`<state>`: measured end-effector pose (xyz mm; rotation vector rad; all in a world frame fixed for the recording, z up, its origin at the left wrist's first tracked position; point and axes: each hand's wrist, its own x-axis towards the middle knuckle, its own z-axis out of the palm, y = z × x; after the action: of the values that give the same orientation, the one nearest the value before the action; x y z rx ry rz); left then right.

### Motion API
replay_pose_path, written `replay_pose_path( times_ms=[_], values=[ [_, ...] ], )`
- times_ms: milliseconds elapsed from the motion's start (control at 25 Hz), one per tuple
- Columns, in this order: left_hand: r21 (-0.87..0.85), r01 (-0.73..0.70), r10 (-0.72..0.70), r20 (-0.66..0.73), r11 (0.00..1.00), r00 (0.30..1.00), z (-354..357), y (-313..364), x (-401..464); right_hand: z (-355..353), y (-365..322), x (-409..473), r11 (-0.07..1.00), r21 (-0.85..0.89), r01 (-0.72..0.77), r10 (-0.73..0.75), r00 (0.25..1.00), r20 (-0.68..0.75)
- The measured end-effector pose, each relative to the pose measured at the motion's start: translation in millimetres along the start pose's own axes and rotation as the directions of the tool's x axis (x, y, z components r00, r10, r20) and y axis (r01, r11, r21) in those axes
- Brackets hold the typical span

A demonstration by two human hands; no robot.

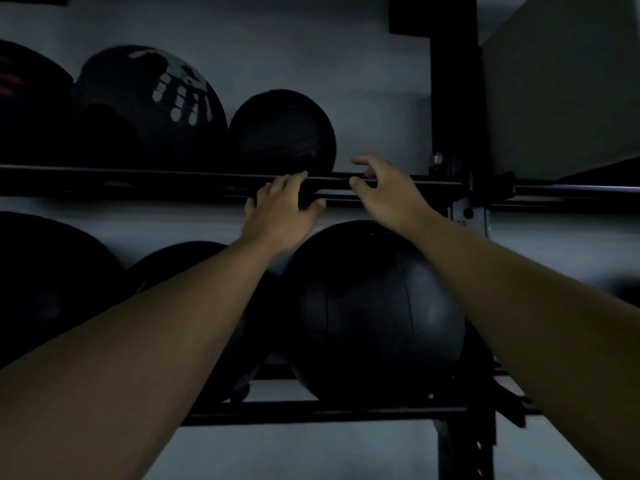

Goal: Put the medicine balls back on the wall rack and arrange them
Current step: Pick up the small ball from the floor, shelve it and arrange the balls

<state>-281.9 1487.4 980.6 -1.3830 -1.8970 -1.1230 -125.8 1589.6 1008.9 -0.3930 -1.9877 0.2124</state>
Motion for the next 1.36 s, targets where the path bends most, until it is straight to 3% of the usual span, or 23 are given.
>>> replay_pose_path(
  times_ms=[200, 400, 560, 680, 800, 920, 1040, 1160, 1240, 1360],
  values=[
    [0.028, 0.031, -0.036, 0.182, 0.999, 0.983, 6, 3, -62, -12, 5, -68, 0.971, -0.171, -0.165, 0.176, 0.983, 0.052],
    [-0.024, 0.110, -0.099, 0.279, 0.994, 0.955, 22, 8, -95, -23, 28, -107, 0.919, -0.295, -0.264, 0.293, 0.954, 0.061],
    [-0.201, 0.245, -0.176, 0.311, 0.948, 0.934, 49, 13, -96, -28, 70, -104, 0.881, -0.294, -0.371, 0.382, 0.924, -0.021],
    [-0.326, 0.337, -0.278, 0.215, 0.883, 0.936, 85, 28, -98, -16, 102, -105, 0.851, -0.198, -0.486, 0.497, 0.868, 0.007],
    [-0.330, 0.315, -0.345, -0.037, 0.890, 0.938, 117, 36, -97, 3, 121, -109, 0.852, 0.053, -0.521, 0.521, 0.853, 0.013],
    [-0.297, 0.282, -0.349, -0.202, 0.912, 0.915, 132, 34, -95, 13, 125, -104, 0.846, 0.165, -0.506, 0.517, 0.856, -0.026],
    [-0.355, 0.235, -0.322, -0.207, 0.905, 0.924, 128, 8, -88, 21, 108, -112, 0.848, 0.123, -0.516, 0.522, 0.853, -0.022],
    [-0.375, 0.174, -0.223, -0.092, 0.910, 0.970, 110, -28, -84, 22, 101, -133, 0.887, -0.024, -0.462, 0.459, 0.885, -0.076],
    [-0.389, 0.182, -0.213, -0.040, 0.903, 0.976, 105, -30, -82, 10, 109, -126, 0.885, -0.002, -0.465, 0.463, 0.882, -0.084],
    [-0.483, 0.197, -0.263, -0.074, 0.853, 0.962, 108, -13, -84, 5, 122, -103, 0.870, 0.117, -0.478, 0.484, 0.874, -0.029]
  ],
)
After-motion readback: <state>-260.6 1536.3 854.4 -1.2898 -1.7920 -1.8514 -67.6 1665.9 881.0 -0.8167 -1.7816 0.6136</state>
